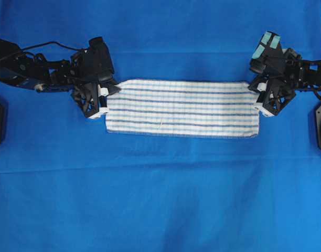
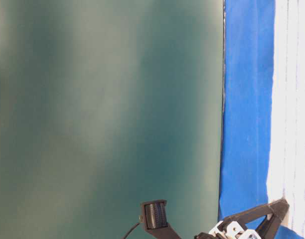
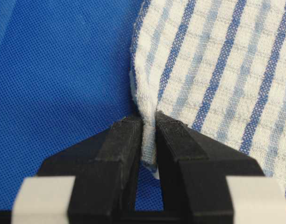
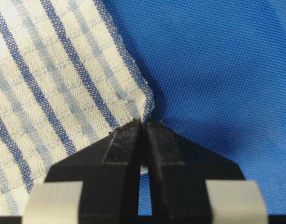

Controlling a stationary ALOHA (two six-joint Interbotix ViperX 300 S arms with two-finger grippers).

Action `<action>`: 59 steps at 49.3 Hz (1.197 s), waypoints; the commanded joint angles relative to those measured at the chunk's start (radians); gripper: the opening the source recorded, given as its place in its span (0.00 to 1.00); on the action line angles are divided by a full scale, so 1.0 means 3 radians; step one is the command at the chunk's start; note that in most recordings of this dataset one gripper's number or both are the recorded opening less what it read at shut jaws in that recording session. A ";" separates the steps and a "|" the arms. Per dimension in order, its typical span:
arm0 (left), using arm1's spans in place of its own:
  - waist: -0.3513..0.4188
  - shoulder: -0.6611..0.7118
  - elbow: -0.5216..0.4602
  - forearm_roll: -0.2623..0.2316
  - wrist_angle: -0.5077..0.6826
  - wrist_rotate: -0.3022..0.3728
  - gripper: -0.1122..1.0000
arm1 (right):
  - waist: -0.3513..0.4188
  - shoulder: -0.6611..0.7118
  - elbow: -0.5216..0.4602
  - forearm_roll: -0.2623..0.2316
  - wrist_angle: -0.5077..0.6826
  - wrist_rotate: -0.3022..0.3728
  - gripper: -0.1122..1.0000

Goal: Fold the blue towel.
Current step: 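Grasp the left and right ends of the folded strip, then lift the strip and rotate it to lie front-to-back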

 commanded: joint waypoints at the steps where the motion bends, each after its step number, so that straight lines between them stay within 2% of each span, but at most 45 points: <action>1: 0.0026 -0.0031 -0.0010 0.0005 0.0046 0.0005 0.16 | -0.0015 -0.0056 -0.0020 -0.0010 -0.0005 -0.0005 0.12; 9: 0.0020 -0.0225 -0.0061 0.0005 0.0251 0.0000 0.16 | -0.0015 -0.0256 -0.0046 -0.0010 0.0123 0.0031 0.12; 21: 0.0000 -0.0747 -0.0159 0.0005 0.0675 -0.0005 0.16 | -0.0015 -0.0956 -0.0123 0.0005 0.0552 0.0046 0.12; 29: -0.0092 -0.1018 -0.0230 0.0005 0.0731 -0.0005 0.16 | 0.0046 -0.1381 -0.0179 0.0015 0.0793 0.0056 0.12; 36: -0.0143 -0.1053 -0.0266 0.0005 0.0757 -0.0010 0.16 | 0.0148 -0.1621 -0.0210 0.0056 0.0920 0.0056 0.12; 50: -0.0307 -0.0992 -0.0348 0.0000 0.0747 -0.0051 0.16 | 0.0179 -0.1611 -0.0240 0.0051 0.0905 0.0056 0.12; 59: -0.0619 -0.0895 -0.0501 0.0000 0.0706 -0.0082 0.16 | 0.0056 -0.1427 -0.0368 -0.0066 0.0767 0.0041 0.12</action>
